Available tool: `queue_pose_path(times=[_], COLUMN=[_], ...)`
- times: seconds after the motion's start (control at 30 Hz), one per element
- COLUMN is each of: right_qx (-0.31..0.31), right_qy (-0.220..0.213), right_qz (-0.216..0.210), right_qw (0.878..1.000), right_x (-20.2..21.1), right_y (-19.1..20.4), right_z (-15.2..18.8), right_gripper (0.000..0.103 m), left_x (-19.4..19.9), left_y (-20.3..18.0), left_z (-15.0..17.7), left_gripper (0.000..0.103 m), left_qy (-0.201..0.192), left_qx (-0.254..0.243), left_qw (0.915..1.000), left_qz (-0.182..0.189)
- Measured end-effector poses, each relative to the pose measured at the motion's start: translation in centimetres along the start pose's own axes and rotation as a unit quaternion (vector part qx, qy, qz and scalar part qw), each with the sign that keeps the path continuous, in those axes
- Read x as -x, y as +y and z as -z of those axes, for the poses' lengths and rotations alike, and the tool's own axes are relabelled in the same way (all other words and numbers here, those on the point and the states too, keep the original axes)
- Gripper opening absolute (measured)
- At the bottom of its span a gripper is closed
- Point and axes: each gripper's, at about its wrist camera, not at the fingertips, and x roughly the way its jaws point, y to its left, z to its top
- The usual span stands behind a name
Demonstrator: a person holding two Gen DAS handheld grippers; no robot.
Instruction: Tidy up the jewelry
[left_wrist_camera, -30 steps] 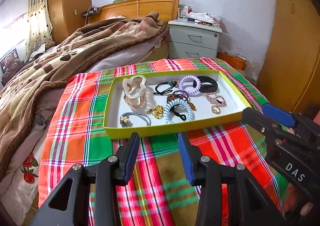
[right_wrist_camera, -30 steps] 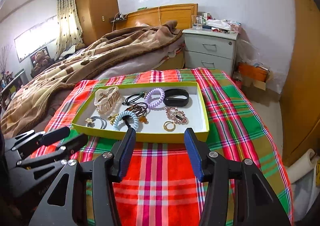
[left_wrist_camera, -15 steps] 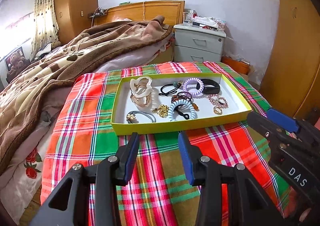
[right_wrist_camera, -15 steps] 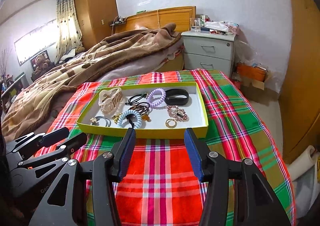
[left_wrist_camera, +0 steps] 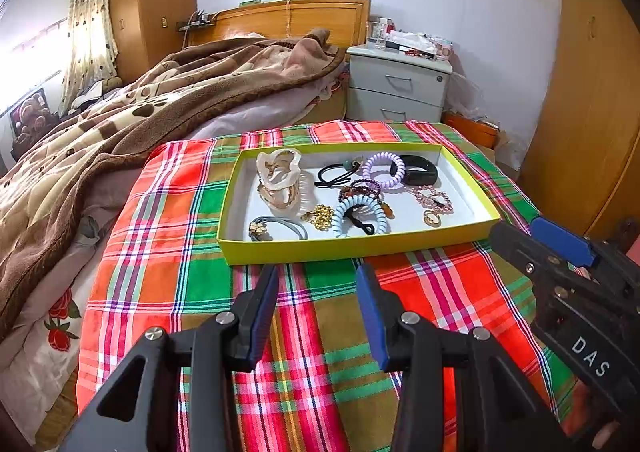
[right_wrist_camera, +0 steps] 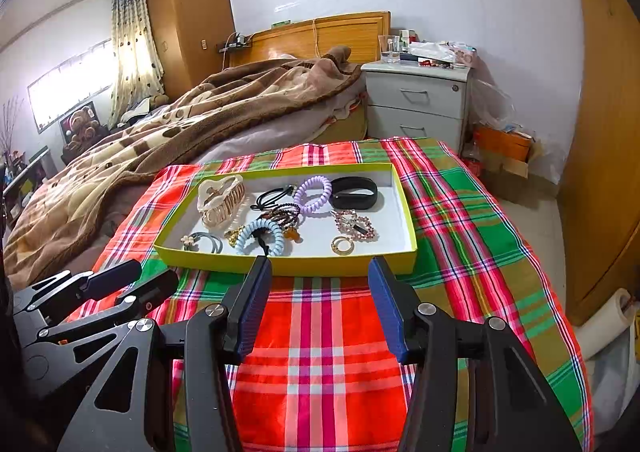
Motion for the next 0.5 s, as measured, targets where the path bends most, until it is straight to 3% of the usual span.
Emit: queue_pose_path(times=[0.5], right_qx=[0.004], right_qy=[0.003], right_qz=[-0.001], right_qw=[1.0], right_x=[-0.03], right_y=[0.46], right_z=[0.21], right_gripper=[0.051], left_x=[-0.2], left_y=[0.88], left_z=[0.04], left_gripper=[0.042], left_qy=[0.003], left_qx=[0.016], left_qw=[0.9999], left_qz=[0.001])
